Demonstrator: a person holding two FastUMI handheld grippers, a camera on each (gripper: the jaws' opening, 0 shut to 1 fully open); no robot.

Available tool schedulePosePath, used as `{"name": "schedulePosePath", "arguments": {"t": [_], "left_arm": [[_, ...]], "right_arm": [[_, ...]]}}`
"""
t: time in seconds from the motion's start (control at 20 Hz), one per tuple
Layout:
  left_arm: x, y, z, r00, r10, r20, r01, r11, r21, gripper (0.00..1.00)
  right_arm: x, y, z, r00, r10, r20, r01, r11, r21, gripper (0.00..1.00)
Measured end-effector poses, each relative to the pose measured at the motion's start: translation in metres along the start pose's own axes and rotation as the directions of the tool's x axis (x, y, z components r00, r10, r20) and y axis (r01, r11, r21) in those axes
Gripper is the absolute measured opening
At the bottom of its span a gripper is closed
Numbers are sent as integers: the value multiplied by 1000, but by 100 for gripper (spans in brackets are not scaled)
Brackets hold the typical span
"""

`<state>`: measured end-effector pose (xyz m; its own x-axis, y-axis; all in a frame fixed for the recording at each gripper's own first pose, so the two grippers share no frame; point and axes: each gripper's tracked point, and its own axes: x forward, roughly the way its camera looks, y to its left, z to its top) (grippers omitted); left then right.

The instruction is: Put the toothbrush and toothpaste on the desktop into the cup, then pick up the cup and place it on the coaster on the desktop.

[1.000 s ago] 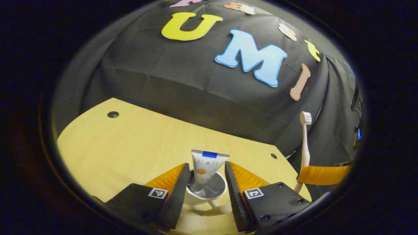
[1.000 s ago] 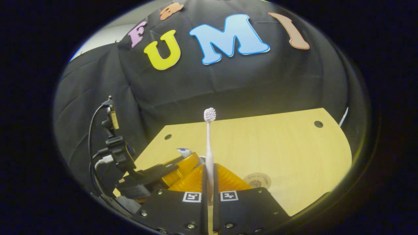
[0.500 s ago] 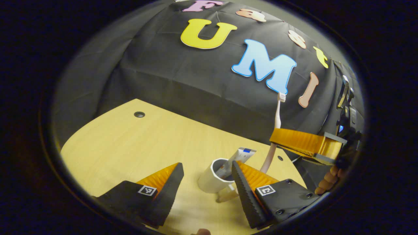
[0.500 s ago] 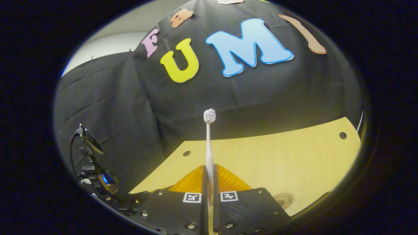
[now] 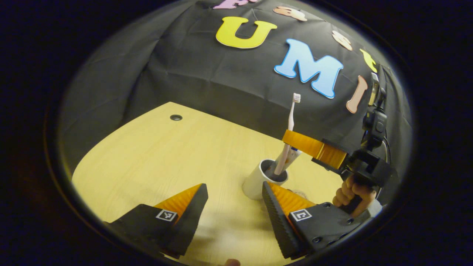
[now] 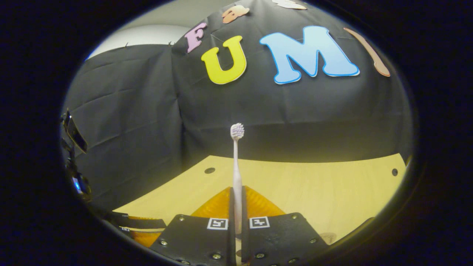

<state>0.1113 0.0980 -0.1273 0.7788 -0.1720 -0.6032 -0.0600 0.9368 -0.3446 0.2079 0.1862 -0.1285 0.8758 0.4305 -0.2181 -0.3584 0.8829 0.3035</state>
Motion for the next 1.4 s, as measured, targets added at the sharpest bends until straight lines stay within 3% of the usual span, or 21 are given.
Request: {"name": "schedulePosePath", "arguments": {"t": [0.2,0.3,0.5,0.55,0.6,0.75,1.0,1.05,1.1,1.2,1.3,1.35,1.4], "left_arm": [[1,0,-5,1000,-1,-8,1,1000,-10,96],[1,-2,-6,1000,-4,-12,4,1000,-7,96],[2,-9,-6,1000,-4,-8,4,1000,4,96],[2,-14,-6,1000,-5,-9,5,1000,8,95],[3,-21,-5,1000,-10,-11,10,1000,13,95],[8,-37,-6,1000,-15,-26,15,1000,5,95],[21,-64,-6,998,-30,-50,30,1000,2,96],[24,-70,-6,998,-35,-57,35,999,10,95],[25,-74,-7,997,-39,-64,40,999,15,95],[28,-85,-8,995,-53,-81,54,998,16,95],[35,-97,-13,993,-54,-109,58,998,29,95],[39,-101,-16,991,-48,-126,53,998,36,95],[42,-103,-23,988,-41,-151,48,998,41,90]], "right_arm": [[-4,-1,2,999,-34,5,34,998,-53,8],[-7,0,1,1000,-23,-6,23,998,-60,16],[-15,0,3,1000,-22,-19,21,997,-76,52],[-20,-2,5,999,-30,-20,28,996,-80,70],[-26,-6,9,999,-42,-18,41,995,-86,75],[-53,-18,26,997,-77,10,78,992,-99,81],[-109,-44,55,985,-160,69,169,971,-166,81],[-119,-48,58,981,-178,74,188,968,-166,77],[-129,-53,61,978,-192,80,202,966,-159,81],[-148,-60,64,972,-220,81,230,962,-145,77],[-164,-69,63,966,-250,68,257,959,-120,81],[-172,-72,61,964,-260,62,266,959,-99,77],[-179,-75,59,962,-267,55,271,959,-79,81]]}}
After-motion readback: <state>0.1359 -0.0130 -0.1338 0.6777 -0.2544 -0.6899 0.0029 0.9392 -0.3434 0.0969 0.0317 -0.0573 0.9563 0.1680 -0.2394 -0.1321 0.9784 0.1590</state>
